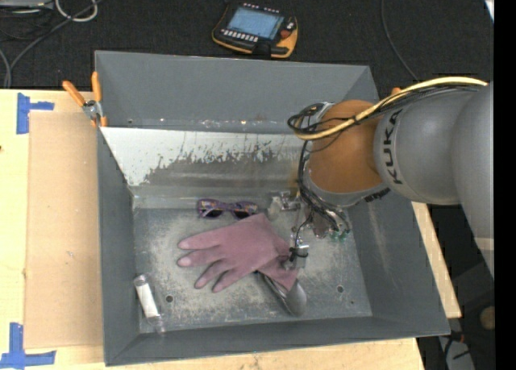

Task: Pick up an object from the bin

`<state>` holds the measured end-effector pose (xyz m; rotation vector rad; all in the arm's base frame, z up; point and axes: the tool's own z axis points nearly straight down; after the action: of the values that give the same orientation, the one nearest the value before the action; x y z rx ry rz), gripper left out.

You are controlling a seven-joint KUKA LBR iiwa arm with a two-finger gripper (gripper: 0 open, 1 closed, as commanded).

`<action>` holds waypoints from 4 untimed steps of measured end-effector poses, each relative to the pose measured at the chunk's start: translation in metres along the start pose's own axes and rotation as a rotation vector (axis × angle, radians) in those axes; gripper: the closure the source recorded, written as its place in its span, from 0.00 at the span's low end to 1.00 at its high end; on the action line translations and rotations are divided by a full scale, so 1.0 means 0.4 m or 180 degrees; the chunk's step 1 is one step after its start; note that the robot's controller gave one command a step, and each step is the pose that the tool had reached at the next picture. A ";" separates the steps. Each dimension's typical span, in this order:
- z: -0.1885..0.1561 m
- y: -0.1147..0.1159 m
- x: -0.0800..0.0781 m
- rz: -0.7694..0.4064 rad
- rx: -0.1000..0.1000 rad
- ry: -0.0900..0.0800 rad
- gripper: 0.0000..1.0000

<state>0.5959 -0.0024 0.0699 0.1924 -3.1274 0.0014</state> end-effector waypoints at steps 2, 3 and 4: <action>0.000 -0.001 0.001 0.0007 -0.0001 0.0006 1.00; -0.048 0.003 0.009 -0.0015 -0.0007 0.0042 1.00; -0.097 -0.026 0.035 0.0055 -0.0004 0.0018 1.00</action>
Offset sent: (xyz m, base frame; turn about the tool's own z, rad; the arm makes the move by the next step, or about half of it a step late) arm 0.0000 0.0000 0.0000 0.0000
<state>0.5835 -0.0145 0.1089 0.1652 -3.1234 -0.0001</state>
